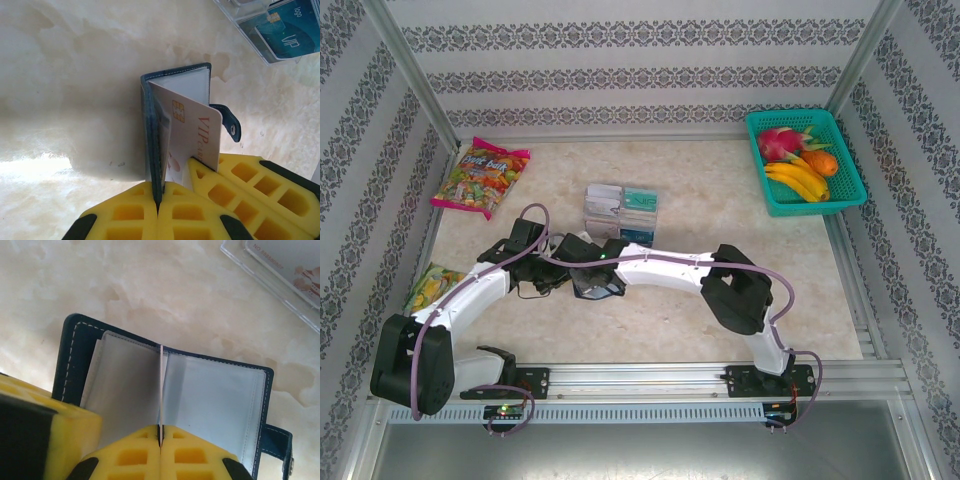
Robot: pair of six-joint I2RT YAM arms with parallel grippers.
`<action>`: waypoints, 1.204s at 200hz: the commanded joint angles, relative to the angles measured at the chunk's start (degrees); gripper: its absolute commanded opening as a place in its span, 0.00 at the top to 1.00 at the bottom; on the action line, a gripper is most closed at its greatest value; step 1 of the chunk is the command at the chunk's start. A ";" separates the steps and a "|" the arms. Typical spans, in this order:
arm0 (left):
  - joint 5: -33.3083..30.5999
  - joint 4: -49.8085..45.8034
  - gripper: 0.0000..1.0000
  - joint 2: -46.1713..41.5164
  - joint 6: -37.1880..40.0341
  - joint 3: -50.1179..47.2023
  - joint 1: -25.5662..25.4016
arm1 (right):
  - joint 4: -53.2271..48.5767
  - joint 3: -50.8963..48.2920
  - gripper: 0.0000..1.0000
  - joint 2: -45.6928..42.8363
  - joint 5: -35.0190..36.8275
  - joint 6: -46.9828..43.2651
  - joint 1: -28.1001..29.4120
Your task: Put the credit cards into the card holder
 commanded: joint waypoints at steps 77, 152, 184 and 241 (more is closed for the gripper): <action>0.76 0.23 1.00 -0.61 -0.15 0.48 -0.49 | -2.47 3.20 1.00 4.42 0.44 -0.84 3.02; -5.00 -2.48 0.94 -0.22 2.31 -2.37 -0.57 | -3.15 5.57 1.00 8.03 -0.88 0.15 5.46; -11.51 -7.93 0.82 -1.25 4.48 -2.91 -0.43 | -3.06 5.30 1.00 7.62 -0.78 -0.01 5.73; -10.85 -2.49 0.92 2.35 3.33 -8.18 0.14 | -3.15 6.34 1.00 8.44 -1.63 -0.34 7.09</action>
